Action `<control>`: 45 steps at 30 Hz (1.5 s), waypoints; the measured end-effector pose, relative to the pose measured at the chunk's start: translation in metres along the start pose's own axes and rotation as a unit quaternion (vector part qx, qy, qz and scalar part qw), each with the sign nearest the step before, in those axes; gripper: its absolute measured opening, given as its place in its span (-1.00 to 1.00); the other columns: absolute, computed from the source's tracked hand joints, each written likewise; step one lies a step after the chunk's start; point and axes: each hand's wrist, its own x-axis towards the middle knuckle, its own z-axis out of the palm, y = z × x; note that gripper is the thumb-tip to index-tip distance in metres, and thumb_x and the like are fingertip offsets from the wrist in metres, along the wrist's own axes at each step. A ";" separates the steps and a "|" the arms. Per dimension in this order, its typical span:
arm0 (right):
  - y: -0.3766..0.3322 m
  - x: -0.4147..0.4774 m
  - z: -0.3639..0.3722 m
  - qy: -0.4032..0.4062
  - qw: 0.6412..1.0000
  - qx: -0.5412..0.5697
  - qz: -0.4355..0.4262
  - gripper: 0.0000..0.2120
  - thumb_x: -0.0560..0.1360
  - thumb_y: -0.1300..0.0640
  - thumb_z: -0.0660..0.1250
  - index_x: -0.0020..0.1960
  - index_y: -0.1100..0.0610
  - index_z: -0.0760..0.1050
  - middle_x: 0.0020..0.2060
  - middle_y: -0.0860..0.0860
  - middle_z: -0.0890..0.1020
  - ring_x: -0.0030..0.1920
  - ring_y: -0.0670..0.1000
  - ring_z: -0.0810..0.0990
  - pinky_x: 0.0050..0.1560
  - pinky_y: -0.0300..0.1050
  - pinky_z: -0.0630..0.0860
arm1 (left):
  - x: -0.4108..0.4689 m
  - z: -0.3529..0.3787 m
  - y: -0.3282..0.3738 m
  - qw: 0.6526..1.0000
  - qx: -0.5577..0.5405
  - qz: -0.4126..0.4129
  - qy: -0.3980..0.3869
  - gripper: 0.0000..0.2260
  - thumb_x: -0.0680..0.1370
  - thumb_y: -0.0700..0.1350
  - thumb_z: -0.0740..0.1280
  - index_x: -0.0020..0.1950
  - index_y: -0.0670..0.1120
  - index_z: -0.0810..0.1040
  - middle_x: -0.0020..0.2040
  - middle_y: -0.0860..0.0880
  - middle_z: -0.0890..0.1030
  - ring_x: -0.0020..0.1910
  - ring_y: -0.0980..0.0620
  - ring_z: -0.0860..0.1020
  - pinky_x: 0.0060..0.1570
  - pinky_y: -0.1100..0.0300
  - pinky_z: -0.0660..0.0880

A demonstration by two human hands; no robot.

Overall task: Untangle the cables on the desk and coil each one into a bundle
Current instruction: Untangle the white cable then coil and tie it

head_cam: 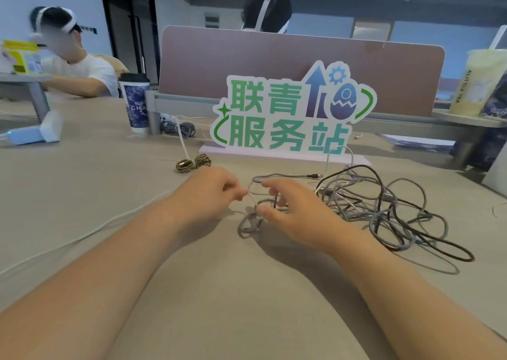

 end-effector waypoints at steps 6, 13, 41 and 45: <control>0.019 0.004 -0.017 0.012 0.996 -0.059 0.058 -0.69 0.47 -0.22 0.26 0.11 -0.08 0.52 -0.13 -0.12 0.42 -0.04 -0.02 0.46 -0.16 -0.18 0.32 | -0.001 -0.014 0.007 0.960 -0.139 -0.063 0.237 -0.82 0.55 -0.09 0.31 -0.22 -0.04 0.63 -0.32 0.06 0.54 -0.31 0.12 0.43 -0.35 0.35 0.25; 0.027 0.000 -0.034 0.031 0.995 -0.054 0.080 -0.73 0.51 -0.23 0.15 -0.23 -0.15 0.50 -0.31 -0.10 0.43 -0.25 -0.05 0.41 -0.34 -0.17 0.25 | -0.001 -0.012 0.006 0.956 -0.135 -0.046 0.255 -0.82 0.55 -0.11 0.31 -0.21 -0.08 0.64 -0.24 -0.03 0.59 -0.22 0.03 0.47 -0.30 0.28 0.23; 0.021 0.000 -0.031 0.019 0.983 -0.111 0.141 -0.83 0.50 -0.01 0.29 -0.01 0.05 0.55 -0.16 -0.01 0.58 -0.11 0.05 0.53 -0.10 -0.05 0.49 | 0.002 -0.007 -0.001 0.987 0.092 -0.087 0.099 -0.72 0.64 -0.08 0.07 0.25 0.05 0.50 0.25 -0.01 0.52 0.25 -0.06 0.42 0.24 0.05 0.27; 0.009 -0.001 -0.026 0.012 0.995 -0.084 0.057 -0.70 0.44 -0.05 0.35 0.14 0.00 0.50 -0.08 -0.10 0.50 -0.05 -0.06 0.47 0.02 -0.11 0.45 | -0.007 0.017 0.023 0.999 0.009 0.036 -0.009 -0.67 0.64 -0.04 0.12 0.41 0.06 0.36 0.38 0.03 0.43 0.37 0.02 0.33 0.38 0.11 0.20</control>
